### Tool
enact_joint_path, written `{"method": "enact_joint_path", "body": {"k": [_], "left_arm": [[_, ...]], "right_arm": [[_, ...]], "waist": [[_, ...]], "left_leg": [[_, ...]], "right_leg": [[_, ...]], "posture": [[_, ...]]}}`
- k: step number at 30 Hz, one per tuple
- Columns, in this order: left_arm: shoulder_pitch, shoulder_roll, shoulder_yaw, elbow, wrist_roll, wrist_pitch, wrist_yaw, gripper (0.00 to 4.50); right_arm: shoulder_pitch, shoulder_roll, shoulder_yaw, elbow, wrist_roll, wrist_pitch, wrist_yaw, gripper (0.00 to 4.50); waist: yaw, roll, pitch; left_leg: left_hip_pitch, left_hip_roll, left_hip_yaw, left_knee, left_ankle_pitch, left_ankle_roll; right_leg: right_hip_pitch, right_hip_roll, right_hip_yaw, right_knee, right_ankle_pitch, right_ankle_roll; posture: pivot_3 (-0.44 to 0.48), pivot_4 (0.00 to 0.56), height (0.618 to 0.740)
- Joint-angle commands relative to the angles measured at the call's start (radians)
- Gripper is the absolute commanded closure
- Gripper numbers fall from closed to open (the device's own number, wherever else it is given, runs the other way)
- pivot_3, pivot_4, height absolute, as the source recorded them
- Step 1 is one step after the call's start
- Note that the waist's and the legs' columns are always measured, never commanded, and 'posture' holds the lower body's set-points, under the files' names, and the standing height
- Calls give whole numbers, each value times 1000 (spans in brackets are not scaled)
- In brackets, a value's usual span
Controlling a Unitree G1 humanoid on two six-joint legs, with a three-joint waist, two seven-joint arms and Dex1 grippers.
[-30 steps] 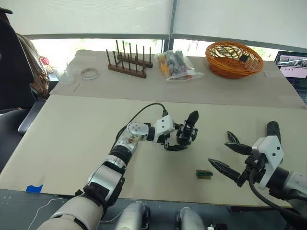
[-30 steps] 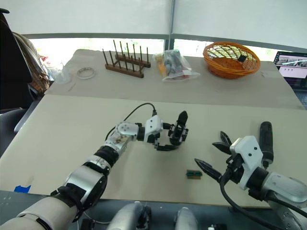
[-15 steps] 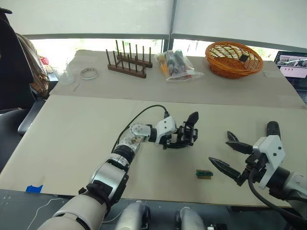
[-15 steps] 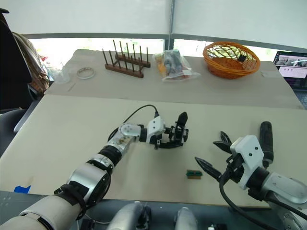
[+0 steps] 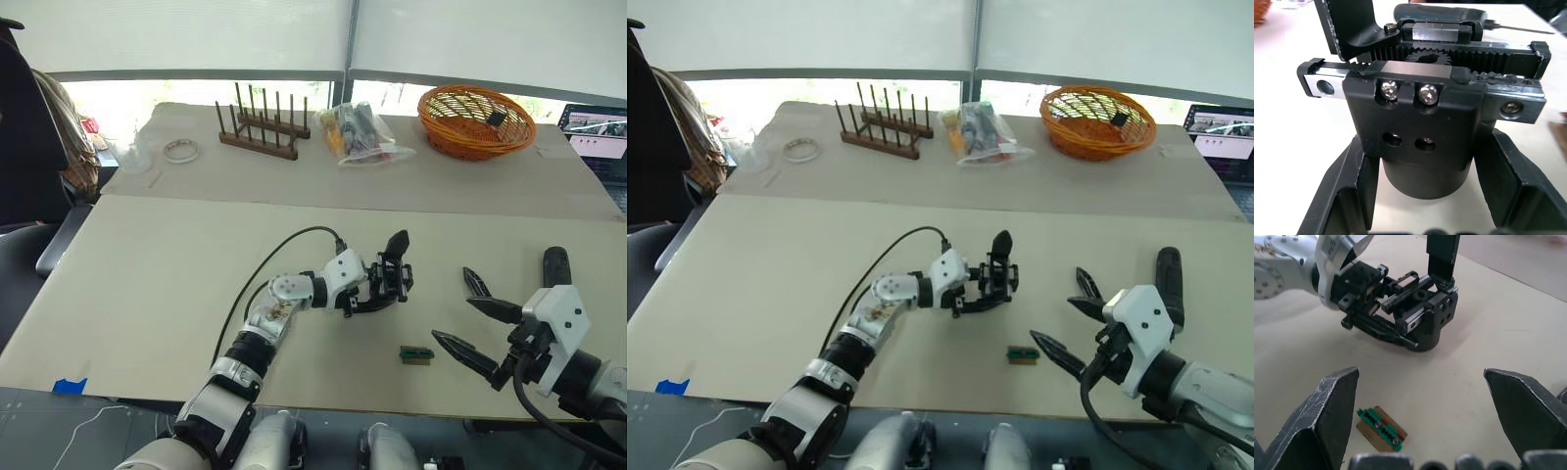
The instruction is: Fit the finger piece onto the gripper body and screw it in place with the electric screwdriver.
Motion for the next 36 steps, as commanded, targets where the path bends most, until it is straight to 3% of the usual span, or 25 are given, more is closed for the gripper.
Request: {"method": "enact_joint_path", "body": {"k": [1,4,6,8,9,15,20,23,26,30,36], "left_arm": [[-28,1,-6,-26,1,-13,26,2185],[-29,6,-9,8,3,-24,21,2185],[-29,14,-13,31,7,-30,15,1090],[-26,31,-16,41,4,-24,-11,241],[-23,43,-16,36,0,-16,-28,45],[26,213,14,-171,-75,98,-178,45],[78,414,54,-451,-236,330,-356,45],[84,542,92,-613,-378,498,-472,45],[53,636,127,-740,-485,649,-501,45],[32,690,175,-852,-581,734,-484,45],[12,700,242,-958,-703,810,-413,45]], "right_arm": [[-10,-12,1,-13,-46,-41,8,0],[-16,-3,2,-15,-43,-39,13,0],[-21,1,2,-19,-40,-37,13,0],[-30,3,0,-20,-37,-31,12,0],[-33,2,-3,-20,-35,-27,12,0],[-61,-38,-73,-16,40,58,13,0],[-226,-177,-77,99,200,294,-32,0],[-432,-279,51,245,168,419,-94,0],[-675,-355,235,444,112,539,-100,0],[-957,-372,488,713,18,640,-22,0],[-1195,-340,803,991,-143,662,155,0]], "waist": [[1,0,0],[4,0,0],[4,0,0],[3,0,0],[2,0,0],[-11,1,0],[-20,1,0],[-27,2,0],[-33,3,0],[-33,4,0],[-40,4,1]], "left_leg": [[0,0,0,0,0,0],[0,0,0,0,0,0],[0,0,0,0,0,0],[0,0,0,0,0,0],[0,0,0,0,0,0],[2,1,0,-1,0,-1],[3,1,-1,-1,1,-2],[4,1,-2,-1,1,-3],[4,1,-2,-1,1,-3],[4,0,-2,-2,1,-2],[1,0,1,-3,2,-3]], "right_leg": [[0,0,0,0,0,0],[0,0,-1,0,0,0],[0,0,-1,0,0,0],[0,0,0,0,0,0],[1,0,0,0,0,0],[0,1,0,1,0,0],[1,1,0,0,0,0],[0,0,0,-2,0,-1],[-1,0,0,-2,-1,-1],[0,1,0,-3,-1,-1],[1,2,0,-2,-1,-1]], "posture": [[0,150,740],[0,150,740],[0,150,740],[0,150,740],[0,150,740],[0,150,740],[0,150,740],[0,150,740],[0,150,740],[0,150,740],[0,150,740]]}}
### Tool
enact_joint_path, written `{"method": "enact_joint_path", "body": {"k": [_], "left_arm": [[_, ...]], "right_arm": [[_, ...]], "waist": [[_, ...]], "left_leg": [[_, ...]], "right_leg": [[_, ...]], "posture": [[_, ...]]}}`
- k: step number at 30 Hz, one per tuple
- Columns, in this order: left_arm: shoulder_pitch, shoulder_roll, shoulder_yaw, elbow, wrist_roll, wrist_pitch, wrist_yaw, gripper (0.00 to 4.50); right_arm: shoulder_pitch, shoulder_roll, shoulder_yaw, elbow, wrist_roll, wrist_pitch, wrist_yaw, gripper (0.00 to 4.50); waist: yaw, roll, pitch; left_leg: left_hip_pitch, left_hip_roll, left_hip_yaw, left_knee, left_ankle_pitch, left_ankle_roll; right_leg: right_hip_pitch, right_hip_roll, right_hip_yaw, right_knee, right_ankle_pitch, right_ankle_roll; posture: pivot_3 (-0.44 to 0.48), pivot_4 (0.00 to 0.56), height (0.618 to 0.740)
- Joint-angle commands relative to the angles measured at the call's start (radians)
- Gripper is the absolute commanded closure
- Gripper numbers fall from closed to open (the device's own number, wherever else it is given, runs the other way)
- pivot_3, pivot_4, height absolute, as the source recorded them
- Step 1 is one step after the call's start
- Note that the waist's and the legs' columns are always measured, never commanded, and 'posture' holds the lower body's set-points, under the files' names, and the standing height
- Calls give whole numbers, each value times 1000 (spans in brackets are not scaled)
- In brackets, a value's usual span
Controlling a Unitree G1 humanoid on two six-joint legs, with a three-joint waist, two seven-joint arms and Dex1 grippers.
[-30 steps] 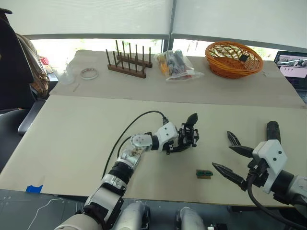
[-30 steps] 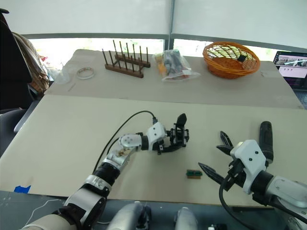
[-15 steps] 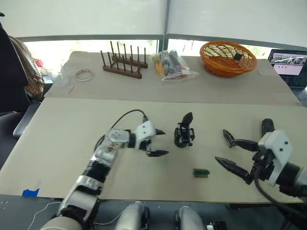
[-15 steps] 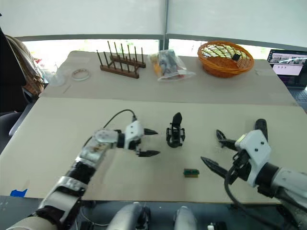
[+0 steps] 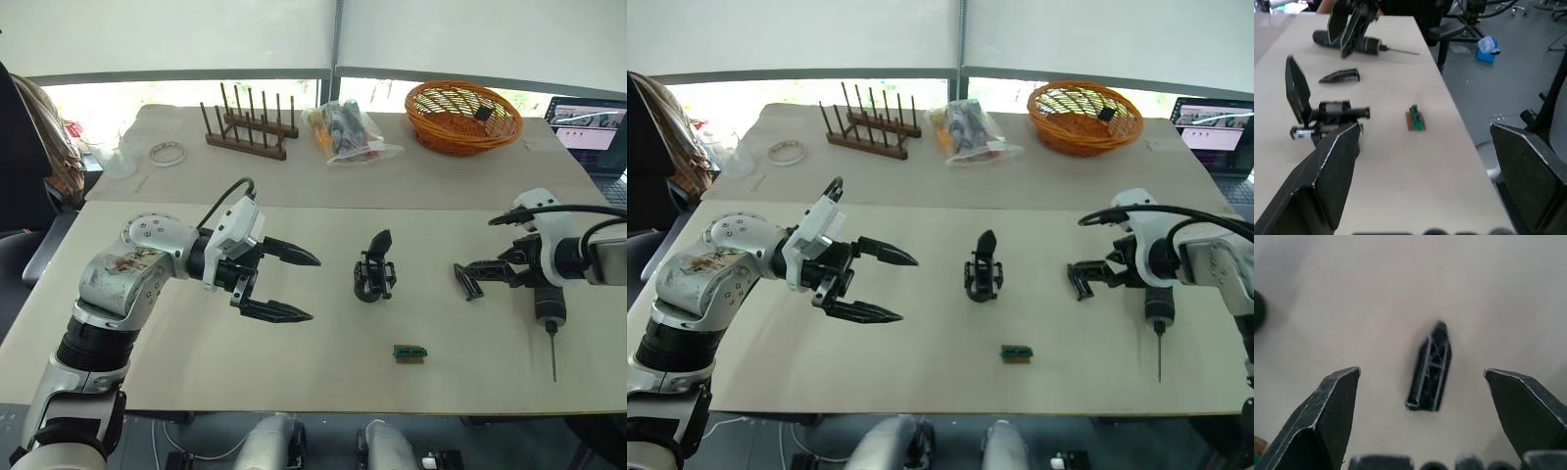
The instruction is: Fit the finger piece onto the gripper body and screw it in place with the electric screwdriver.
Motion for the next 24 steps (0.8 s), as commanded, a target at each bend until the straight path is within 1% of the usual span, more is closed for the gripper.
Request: {"method": "enact_joint_path", "body": {"k": [1,3,7,12,14,17,20,22,24], "left_arm": [[-22,9,61,-76,-93,47,45,45],[-22,19,71,-97,-117,64,62,45],[-9,44,68,-130,-137,65,66,45],[-20,49,65,-128,-141,58,84,45],[-19,53,59,-132,-137,48,77,45],[-22,50,53,-124,-129,38,78,0],[-33,40,46,-105,-122,27,88,0],[-33,39,39,-100,-113,15,87,0],[-41,29,35,-86,-106,10,101,0]], "right_arm": [[-107,25,131,144,-97,15,102,0],[-164,62,201,244,-153,-4,146,0],[-261,141,262,384,-223,-13,209,0],[-317,198,341,518,-336,-82,274,0],[-341,232,351,585,-376,-112,290,0],[-357,258,370,637,-428,-144,333,821],[-351,261,381,633,-462,-155,382,1899],[-346,259,373,627,-478,-160,404,2532],[-340,235,358,597,-496,-201,428,3255]], "waist": [[-3,0,0],[-4,0,0],[-7,0,0],[-5,0,0],[-7,0,0],[-10,0,0],[-10,0,0],[-12,0,0],[-12,0,0]], "left_leg": [[0,0,0,0,0,0],[0,0,0,0,0,0],[0,0,1,0,0,-1],[0,0,0,0,1,-2],[0,0,0,0,1,-2],[1,0,1,0,2,-3],[1,0,0,0,2,-4],[1,0,0,-1,2,-4],[1,0,0,-1,3,-5]], "right_leg": [[0,0,0,0,0,0],[1,1,0,0,0,0],[0,1,0,1,0,0],[0,2,-1,1,0,0],[0,2,-1,0,0,0],[1,3,-1,0,0,0],[1,3,-1,1,0,0],[1,3,-1,1,0,0],[1,3,-1,1,0,0]], "posture": [[0,150,740],[0,150,740],[0,150,740],[0,150,740],[0,150,740],[0,150,740],[0,150,740],[0,150,740],[0,150,740]]}}
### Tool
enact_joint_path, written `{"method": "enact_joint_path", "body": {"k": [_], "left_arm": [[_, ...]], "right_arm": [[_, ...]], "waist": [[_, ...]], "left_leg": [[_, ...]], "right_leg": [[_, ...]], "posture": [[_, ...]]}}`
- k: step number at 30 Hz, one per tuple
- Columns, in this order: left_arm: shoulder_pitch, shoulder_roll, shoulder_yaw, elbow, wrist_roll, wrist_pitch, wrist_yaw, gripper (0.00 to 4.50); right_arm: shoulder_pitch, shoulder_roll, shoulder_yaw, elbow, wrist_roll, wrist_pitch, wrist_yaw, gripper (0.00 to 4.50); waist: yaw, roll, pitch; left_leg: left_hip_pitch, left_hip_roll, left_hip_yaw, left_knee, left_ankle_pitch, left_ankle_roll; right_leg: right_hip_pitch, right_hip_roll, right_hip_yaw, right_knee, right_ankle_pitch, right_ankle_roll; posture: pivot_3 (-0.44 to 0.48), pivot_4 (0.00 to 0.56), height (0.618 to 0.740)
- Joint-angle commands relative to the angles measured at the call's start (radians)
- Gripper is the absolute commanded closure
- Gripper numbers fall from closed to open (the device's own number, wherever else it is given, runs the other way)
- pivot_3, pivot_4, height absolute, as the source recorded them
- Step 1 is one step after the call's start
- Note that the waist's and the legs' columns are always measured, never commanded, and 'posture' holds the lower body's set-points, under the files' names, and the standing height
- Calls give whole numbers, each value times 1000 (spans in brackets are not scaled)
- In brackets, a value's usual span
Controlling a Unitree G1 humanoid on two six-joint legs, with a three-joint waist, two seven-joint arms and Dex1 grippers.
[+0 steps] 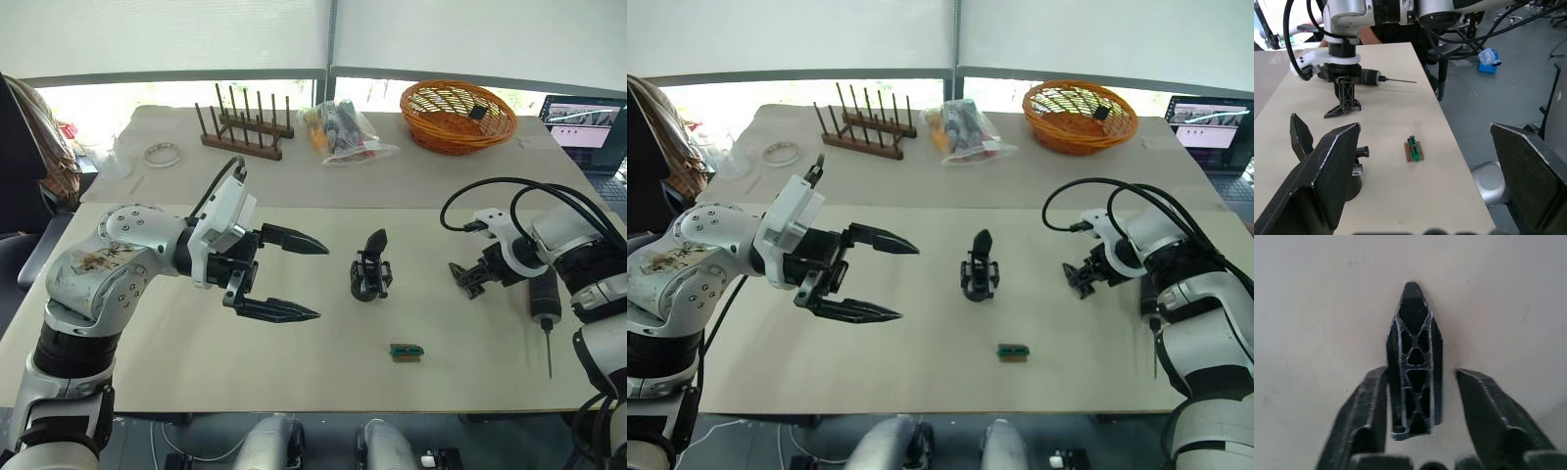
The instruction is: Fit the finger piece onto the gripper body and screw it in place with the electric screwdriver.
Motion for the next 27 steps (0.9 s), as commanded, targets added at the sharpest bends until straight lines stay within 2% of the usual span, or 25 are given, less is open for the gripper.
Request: {"method": "enact_joint_path", "body": {"k": [1,5,8,11,14,18,22,26,27], "left_arm": [[-34,-18,-4,20,9,-17,27,0],[-84,-77,-4,104,4,22,105,0],[-109,-150,10,150,7,66,232,0],[-149,-252,48,194,-17,148,408,0],[-193,-345,77,232,-22,188,540,0],[-272,-549,179,334,-61,250,819,0],[-285,-632,208,321,-88,249,885,0],[-302,-678,244,347,-113,256,963,0],[-302,-685,251,348,-128,270,972,258]], "right_arm": [[5,-48,-43,-57,-22,-72,52,3385],[109,-183,-214,-314,25,-248,82,3385],[254,-208,-415,-550,72,-302,-13,3385],[390,-142,-611,-809,86,-383,-169,3385],[402,3,-726,-992,141,-249,-323,3385],[430,134,-694,-1212,154,-304,-411,3385],[428,235,-665,-1295,183,-247,-487,3385],[441,280,-645,-1327,189,-236,-534,3385],[446,283,-637,-1329,184,-245,-543,3385]], "waist": [[1,0,0],[10,5,3],[16,5,3],[15,4,3],[14,4,3],[29,4,3],[30,4,3],[30,4,3],[29,4,3]], "left_leg": [[0,0,0,0,0,0],[0,-1,0,0,0,0],[0,0,-1,0,0,0],[0,1,-1,0,1,-1],[1,1,0,0,1,-2],[1,0,-3,0,2,-3],[0,-1,-3,0,2,-3],[0,-2,-3,0,2,-3],[0,-2,-3,1,2,-3]], "right_leg": [[0,0,0,0,0,0],[0,-1,0,0,0,0],[0,0,0,0,0,1],[1,0,0,2,0,1],[0,0,1,4,0,0],[0,0,0,5,0,0],[1,0,0,6,0,1],[1,0,-1,6,0,1],[1,0,-1,6,0,1]], "posture": [[0,150,740],[0,150,740],[0,150,740],[0,150,740],[0,150,740],[0,150,740],[0,150,740],[0,150,740],[0,150,740]]}}
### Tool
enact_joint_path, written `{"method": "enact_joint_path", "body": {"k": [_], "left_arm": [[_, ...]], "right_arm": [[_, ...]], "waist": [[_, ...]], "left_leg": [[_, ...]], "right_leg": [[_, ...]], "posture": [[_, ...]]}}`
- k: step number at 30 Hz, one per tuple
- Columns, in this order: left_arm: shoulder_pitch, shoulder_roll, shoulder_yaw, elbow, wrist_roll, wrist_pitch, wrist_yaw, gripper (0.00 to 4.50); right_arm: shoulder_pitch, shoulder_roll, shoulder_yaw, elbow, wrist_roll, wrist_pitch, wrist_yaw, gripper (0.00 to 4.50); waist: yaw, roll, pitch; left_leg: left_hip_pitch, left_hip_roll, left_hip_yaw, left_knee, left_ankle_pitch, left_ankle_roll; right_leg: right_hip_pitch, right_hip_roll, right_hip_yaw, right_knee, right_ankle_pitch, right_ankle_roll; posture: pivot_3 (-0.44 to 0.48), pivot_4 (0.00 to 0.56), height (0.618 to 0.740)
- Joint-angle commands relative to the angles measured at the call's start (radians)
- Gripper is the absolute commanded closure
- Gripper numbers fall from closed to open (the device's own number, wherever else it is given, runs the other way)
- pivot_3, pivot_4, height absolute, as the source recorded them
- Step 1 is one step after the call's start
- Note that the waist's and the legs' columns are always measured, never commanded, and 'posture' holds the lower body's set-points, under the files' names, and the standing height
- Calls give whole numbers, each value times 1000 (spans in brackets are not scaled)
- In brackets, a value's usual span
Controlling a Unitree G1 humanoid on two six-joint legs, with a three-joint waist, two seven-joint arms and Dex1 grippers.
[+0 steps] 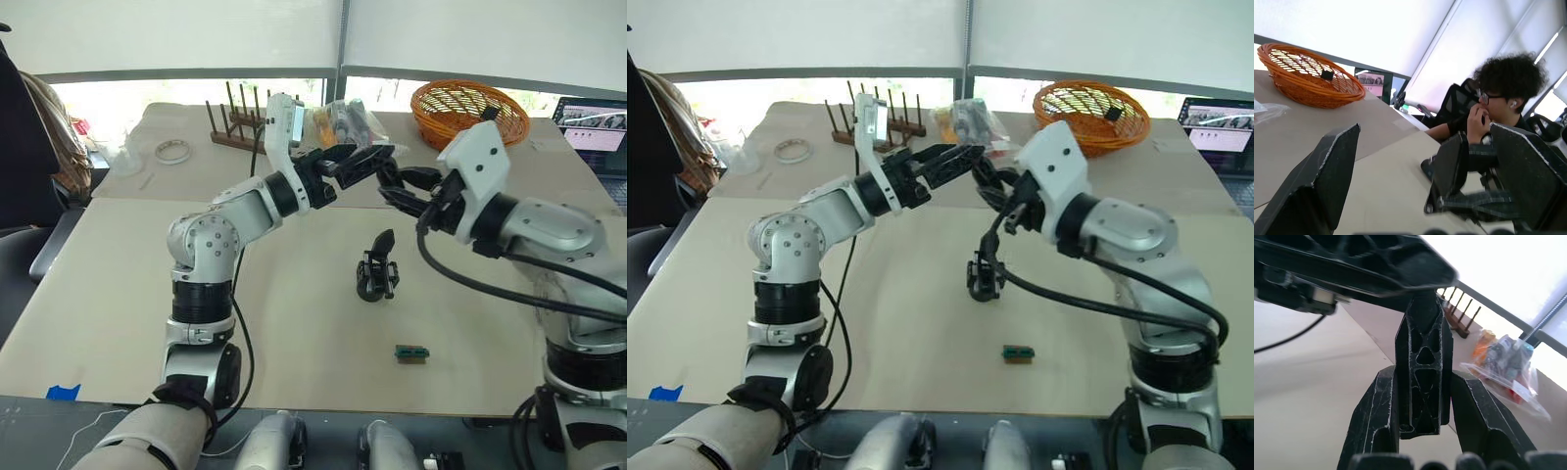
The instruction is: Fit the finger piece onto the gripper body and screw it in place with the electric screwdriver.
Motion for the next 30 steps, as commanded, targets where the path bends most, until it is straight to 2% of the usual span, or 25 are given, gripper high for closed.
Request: {"method": "enact_joint_path", "body": {"k": [1,2,9,10,11,17,18,19,20,24,27,30], "left_arm": [[-30,-20,32,-14,-59,22,40,534],[-22,-18,24,-24,-60,19,32,816],[-7,-14,15,-40,-86,35,50,4157],[-6,-13,15,-39,-91,39,55,4468],[-4,-12,12,-39,-94,42,57,4500],[9,-15,17,-55,-127,60,59,4500],[8,-18,24,-57,-142,59,57,3980],[6,-20,28,-59,-151,58,57,3753],[4,-20,31,-60,-156,59,60,3339],[-9,-38,61,-63,-204,65,73,1523],[-8,-28,55,-56,-185,59,86,1487],[-3,-17,57,-51,-180,51,86,687]], "right_arm": [[4,3,4,-42,-7,-11,-42,3385],[10,1,11,-40,-14,-21,-47,3385],[8,11,20,-16,-36,-63,-92,3385],[4,13,22,-15,-38,-69,-96,3385],[1,17,22,-13,-40,-74,-100,3385],[1,16,29,-4,-46,-93,-103,3385],[4,15,29,-3,-45,-95,-101,3385],[6,14,29,-2,-44,-96,-101,3385],[8,13,28,-2,-43,-97,-100,3385],[16,11,23,-1,-38,-100,-100,3385],[25,5,22,3,-36,-101,-97,3385],[32,9,11,10,-31,-95,-104,3385]], "waist": [[-2,0,0],[-3,0,0],[-10,0,0],[-10,0,0],[-11,0,0],[-12,0,0],[-12,0,0],[-12,0,0],[-12,0,0],[-11,0,0],[-11,0,0],[-13,0,0]], "left_leg": [[0,0,0,0,0,0],[0,0,0,0,0,0],[0,0,1,-1,0,0],[0,0,1,-1,0,0],[0,0,1,-1,0,0],[0,0,1,-1,0,0],[0,0,1,-1,0,0],[0,0,1,-1,0,0],[0,0,1,-1,0,0],[1,0,1,-1,0,0],[0,0,1,-1,0,0],[1,0,1,-1,0,0]], "right_leg": [[0,0,0,0,0,0],[0,0,0,0,0,0],[-1,1,0,0,0,0],[-1,1,0,0,0,0],[-1,1,0,0,0,0],[0,1,0,0,0,0],[0,1,0,0,0,0],[-1,1,0,0,0,0],[-1,1,0,0,0,0],[-1,1,0,0,0,0],[0,1,0,0,0,0],[-1,1,0,0,0,0]], "posture": [[0,150,740],[0,150,740],[0,150,740],[0,150,740],[0,150,740],[0,150,740],[0,150,740],[0,150,740],[0,150,740],[0,150,740],[0,150,740],[0,150,740]]}}
